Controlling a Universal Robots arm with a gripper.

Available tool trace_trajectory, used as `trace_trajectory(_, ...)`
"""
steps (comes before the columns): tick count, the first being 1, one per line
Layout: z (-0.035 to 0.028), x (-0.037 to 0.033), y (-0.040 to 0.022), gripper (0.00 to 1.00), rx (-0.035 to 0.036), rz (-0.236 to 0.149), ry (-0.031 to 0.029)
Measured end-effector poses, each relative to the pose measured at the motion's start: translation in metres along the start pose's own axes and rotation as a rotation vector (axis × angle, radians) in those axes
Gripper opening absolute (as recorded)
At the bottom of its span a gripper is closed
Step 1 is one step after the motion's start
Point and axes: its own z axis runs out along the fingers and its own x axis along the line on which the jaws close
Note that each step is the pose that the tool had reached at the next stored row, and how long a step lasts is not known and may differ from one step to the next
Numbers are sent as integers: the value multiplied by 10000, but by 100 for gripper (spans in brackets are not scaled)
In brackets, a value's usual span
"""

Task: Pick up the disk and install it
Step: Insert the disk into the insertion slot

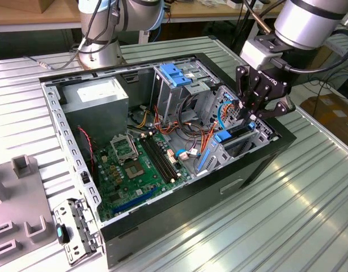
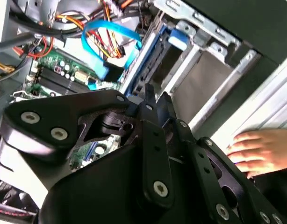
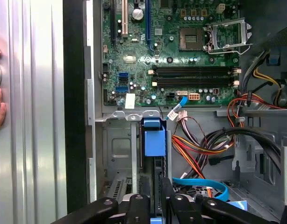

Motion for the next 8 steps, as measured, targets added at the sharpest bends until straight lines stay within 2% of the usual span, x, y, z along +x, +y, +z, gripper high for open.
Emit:
trace_trajectory(2,38,-18,-35,24,0,-6,8)
trace_trajectory(3,79,-31,-55,24,0,-20,8)
trace_trajectory(8,197,-34,-81,24,0,-29,10)
